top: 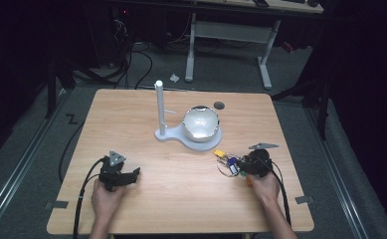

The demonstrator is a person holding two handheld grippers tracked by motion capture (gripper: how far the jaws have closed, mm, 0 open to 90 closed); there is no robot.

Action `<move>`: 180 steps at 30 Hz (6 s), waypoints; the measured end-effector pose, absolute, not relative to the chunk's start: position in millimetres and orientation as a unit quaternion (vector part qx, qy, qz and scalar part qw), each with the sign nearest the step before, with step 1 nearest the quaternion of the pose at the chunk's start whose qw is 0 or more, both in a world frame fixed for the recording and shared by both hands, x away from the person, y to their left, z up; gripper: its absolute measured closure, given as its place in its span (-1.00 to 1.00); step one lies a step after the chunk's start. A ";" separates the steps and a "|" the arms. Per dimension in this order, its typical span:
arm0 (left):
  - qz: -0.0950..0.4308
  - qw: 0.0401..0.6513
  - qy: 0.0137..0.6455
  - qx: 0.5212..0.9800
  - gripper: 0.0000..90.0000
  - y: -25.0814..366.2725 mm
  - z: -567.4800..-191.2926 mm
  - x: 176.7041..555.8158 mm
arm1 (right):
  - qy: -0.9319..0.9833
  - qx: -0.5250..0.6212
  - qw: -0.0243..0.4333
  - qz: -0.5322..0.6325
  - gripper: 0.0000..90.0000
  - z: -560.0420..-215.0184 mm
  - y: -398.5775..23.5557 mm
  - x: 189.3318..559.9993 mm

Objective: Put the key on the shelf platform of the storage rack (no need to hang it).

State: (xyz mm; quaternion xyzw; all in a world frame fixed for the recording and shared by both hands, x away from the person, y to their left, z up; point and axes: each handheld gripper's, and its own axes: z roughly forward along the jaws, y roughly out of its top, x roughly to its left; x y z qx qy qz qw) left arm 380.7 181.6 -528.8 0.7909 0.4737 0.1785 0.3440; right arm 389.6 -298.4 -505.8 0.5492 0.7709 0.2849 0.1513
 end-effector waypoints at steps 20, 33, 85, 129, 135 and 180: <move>0.178 0.344 0.473 0.791 -0.50 181.6 -528.8 380.7 | 0.781 0.528 0.156 0.295 0.69 -504.0 -300.9 388.6; 0.178 0.344 0.473 0.791 -0.49 181.6 -528.8 380.7 | 0.783 0.515 0.147 0.317 0.74 -499.3 -303.6 386.7; 0.178 0.344 0.473 0.791 -0.49 181.6 -528.8 380.8 | 0.787 0.464 0.178 0.366 0.75 -435.7 -307.4 381.9; 0.178 0.344 0.473 0.791 -0.49 181.7 -528.8 380.8 | 0.802 0.402 0.203 0.392 0.76 -346.6 -285.1 412.1; 0.178 0.344 0.473 0.791 -0.49 181.7 -528.8 380.8 | 0.802 0.394 0.198 0.402 0.76 -334.9 -282.9 416.9; 0.178 0.344 0.473 0.792 -0.49 181.8 -528.7 380.8 | 0.808 0.360 0.179 0.431 0.75 -284.3 -234.3 460.9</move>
